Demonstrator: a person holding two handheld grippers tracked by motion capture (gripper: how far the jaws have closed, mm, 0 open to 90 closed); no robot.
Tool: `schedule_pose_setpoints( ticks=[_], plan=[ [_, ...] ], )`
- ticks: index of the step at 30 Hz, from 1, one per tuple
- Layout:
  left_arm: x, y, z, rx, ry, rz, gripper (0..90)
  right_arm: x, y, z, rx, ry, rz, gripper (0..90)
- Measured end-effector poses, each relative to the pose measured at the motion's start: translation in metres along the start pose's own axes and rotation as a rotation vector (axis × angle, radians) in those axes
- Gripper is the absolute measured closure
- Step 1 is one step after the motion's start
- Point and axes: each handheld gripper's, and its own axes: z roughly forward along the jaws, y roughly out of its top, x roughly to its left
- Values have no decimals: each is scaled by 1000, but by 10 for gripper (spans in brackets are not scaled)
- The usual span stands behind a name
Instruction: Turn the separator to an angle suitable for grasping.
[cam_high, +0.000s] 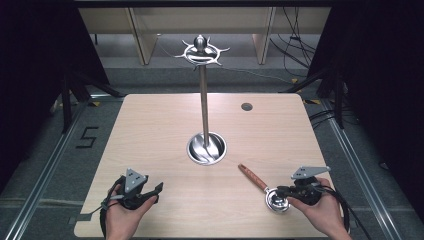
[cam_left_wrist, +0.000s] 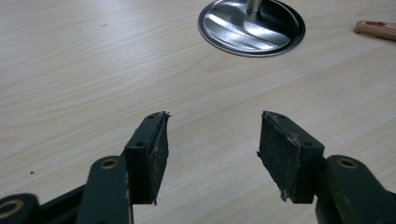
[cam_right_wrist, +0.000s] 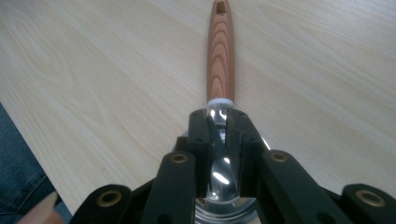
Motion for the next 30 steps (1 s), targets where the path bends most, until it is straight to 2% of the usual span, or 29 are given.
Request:
schedule_pose_setpoints(
  ticks=[2, 3, 4, 5, 6, 7, 8, 9, 11, 12, 13, 14, 16, 17, 18, 20, 22, 23, 25, 26, 27, 28, 30],
  plan=[
    [0, 0, 0, -4, -2, -12, 417, 2, 3, 1, -2, 0, -11, 809],
    [0, 0, 1, -1, -7, -13, 418, 2, 7, 1, 4, 9, -50, 850],
    [0, 0, 1, -1, -7, -14, 418, 2, 7, 1, 4, 9, -50, 850],
    [0, 0, 1, 2, -8, -17, 417, 4, 13, 2, 12, 10, -52, 900],
    [0, 0, 1, -4, -11, -18, 417, 4, 17, 1, 56, -20, -72, 900],
    [0, 0, 1, -4, -11, -18, 415, 4, 17, 1, 56, -20, -72, 900],
    [0, 1, 1, -4, -9, -15, 414, 7, 21, 2, 57, -29, -43, 900],
    [1, 1, 1, -5, -11, -14, 412, 9, 29, 5, 56, -34, -61, 900],
    [0, 1, 1, 0, -13, -15, 411, 12, 38, 6, 94, -5, -71, 900],
    [0, 1, 1, 2, -13, -12, 410, 13, 41, 10, 90, 3, -100, 900],
    [0, 1, 1, 2, -11, -10, 409, 17, 46, 12, 107, 11, -84, 900],
    [0, 1, 2, 2, -21, -1, 408, 19, 49, 16, 119, 18, -87, 900],
    [-1, 0, 2, -2, -24, -9, 408, 21, 53, 20, 130, 16, -99, 900],
    [0, 1, 2, 11, -25, 13, 406, 24, 59, 30, 142, 16, -114, 900],
    [-1, 1, 3, 1, -19, -2, 406, 25, 63, 33, 174, 19, -115, 900],
    [-2, 1, 2, 8, -15, 2, 405, 25, 66, 38, 180, 19, -125, 900],
    [-1, 1, 2, 18, -21, 4, 404, 27, 70, 46, 217, 19, -107, 900],
    [-1, 1, 3, -2, -26, -17, 403, 30, 74, 54, 245, 16, -98, 900],
    [-1, 1, 3, 2, -25, -11, 402, 31, 77, 61, 266, 11, -99, 900],
    [-1, 1, 3, 3, -25, -12, 401, 30, 78, 66, 264, 25, -125, 900],
    [-2, 1, 3, 1, -26, -22, 400, 30, 79, 69, 275, 23, -118, 900],
    [0, 1, 3, 18, -30, 10, 399, 30, 79, 72, 285, 20, -122, 900],
    [-1, 1, 4, 15, -22, -3, 399, 29, 81, 77, 299, 12, -122, 900]
  ],
)
